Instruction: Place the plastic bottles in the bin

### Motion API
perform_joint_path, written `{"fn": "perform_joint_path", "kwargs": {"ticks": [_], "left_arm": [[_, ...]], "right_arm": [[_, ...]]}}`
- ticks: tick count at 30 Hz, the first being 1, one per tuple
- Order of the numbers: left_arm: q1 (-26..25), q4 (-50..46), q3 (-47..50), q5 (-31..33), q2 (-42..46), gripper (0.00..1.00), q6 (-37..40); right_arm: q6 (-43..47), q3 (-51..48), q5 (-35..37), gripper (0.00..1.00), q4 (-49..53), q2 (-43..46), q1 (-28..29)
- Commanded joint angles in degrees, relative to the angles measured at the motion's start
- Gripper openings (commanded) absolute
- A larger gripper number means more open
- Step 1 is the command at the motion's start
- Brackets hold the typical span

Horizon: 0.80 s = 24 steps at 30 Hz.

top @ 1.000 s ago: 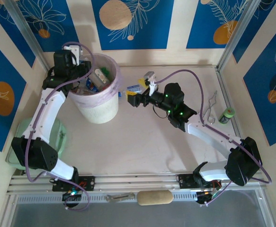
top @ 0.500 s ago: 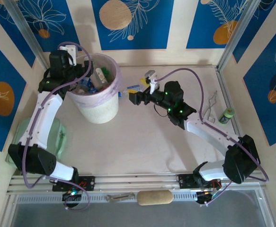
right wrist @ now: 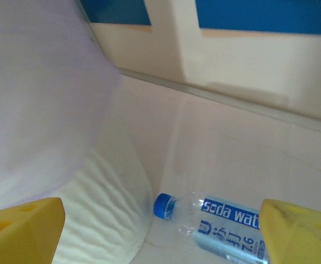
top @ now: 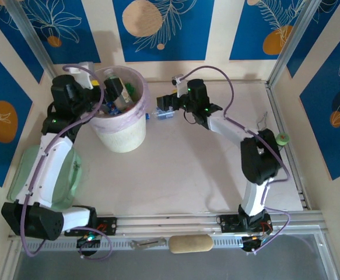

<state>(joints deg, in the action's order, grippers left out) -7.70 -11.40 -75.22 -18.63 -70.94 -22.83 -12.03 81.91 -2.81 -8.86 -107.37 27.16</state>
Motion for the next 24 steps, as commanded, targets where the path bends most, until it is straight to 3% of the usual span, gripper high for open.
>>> {"fn": "perform_joint_path", "kwargs": {"ticks": [1, 10, 15, 24], "left_arm": [[-0.46, 5.78, 3.39, -7.08, 2.52, 1.0, -5.1], [-0.47, 0.09, 7.36, -4.54, 6.17, 1.0, 1.06], [-0.27, 2.29, 10.4, -0.19, 8.6, 1.0, 1.0], [-0.02, 5.64, 9.21, -0.44, 7.32, 1.0, -1.63]], "right_arm": [[-3.17, 8.33, -2.86, 0.92, 8.83, -7.45, -1.04], [-1.27, 33.38, -3.61, 0.92, 24.48, -26.4, -1.91], [-1.15, 45.08, -5.6, 0.92, 32.67, -34.81, -1.85], [-0.09, 49.27, -7.66, 0.92, 37.67, -38.12, -1.76]]}}
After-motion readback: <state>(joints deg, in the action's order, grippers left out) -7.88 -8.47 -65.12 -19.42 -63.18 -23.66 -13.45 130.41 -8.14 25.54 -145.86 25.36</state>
